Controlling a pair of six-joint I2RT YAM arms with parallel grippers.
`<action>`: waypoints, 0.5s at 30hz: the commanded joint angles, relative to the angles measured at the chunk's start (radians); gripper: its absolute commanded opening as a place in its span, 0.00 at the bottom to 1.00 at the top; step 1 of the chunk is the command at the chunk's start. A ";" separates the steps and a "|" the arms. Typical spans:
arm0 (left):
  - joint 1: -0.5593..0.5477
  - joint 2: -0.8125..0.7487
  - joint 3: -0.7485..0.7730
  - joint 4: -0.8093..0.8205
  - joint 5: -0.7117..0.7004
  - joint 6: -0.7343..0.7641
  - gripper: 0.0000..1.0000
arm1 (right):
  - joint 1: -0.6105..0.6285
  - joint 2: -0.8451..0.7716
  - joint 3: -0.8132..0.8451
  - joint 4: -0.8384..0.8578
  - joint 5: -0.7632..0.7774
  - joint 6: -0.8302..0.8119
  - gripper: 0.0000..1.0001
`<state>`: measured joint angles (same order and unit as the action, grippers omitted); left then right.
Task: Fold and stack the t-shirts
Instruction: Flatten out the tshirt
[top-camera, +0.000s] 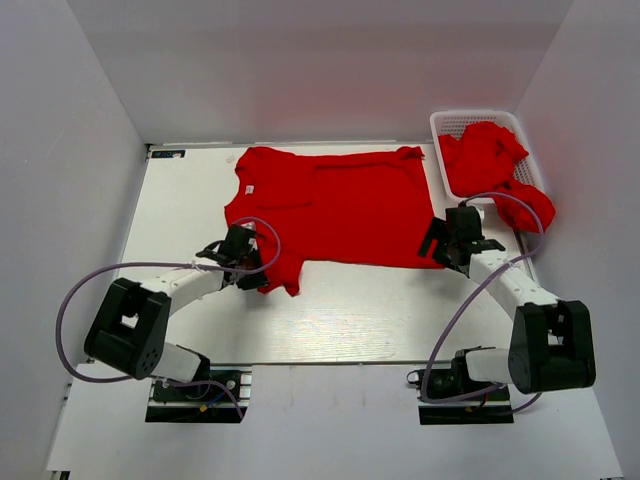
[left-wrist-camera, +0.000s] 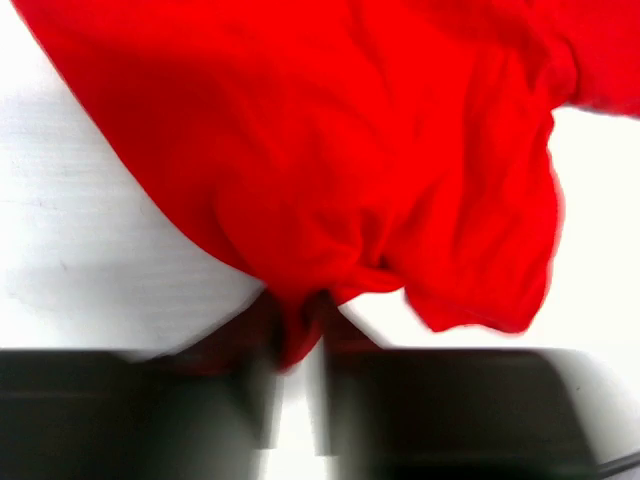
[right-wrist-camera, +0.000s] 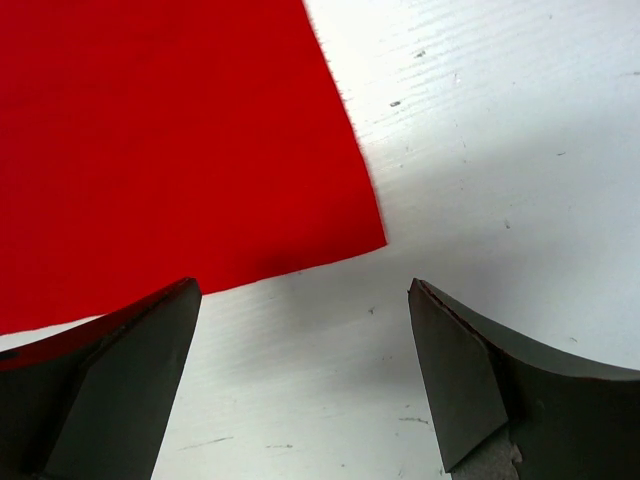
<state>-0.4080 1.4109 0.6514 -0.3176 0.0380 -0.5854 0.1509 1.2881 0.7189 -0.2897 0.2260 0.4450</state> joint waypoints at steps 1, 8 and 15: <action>-0.003 0.013 0.033 0.029 -0.015 0.021 0.16 | -0.017 0.034 -0.013 0.046 -0.013 0.011 0.90; -0.003 -0.036 0.111 -0.047 0.048 0.067 0.00 | -0.040 0.117 -0.015 0.076 -0.062 0.014 0.90; -0.003 -0.108 0.168 -0.162 0.103 0.098 0.00 | -0.039 0.174 -0.032 0.098 -0.082 0.035 0.87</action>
<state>-0.4084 1.3602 0.7773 -0.4126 0.0978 -0.5125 0.1135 1.4277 0.6903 -0.2317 0.1635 0.4568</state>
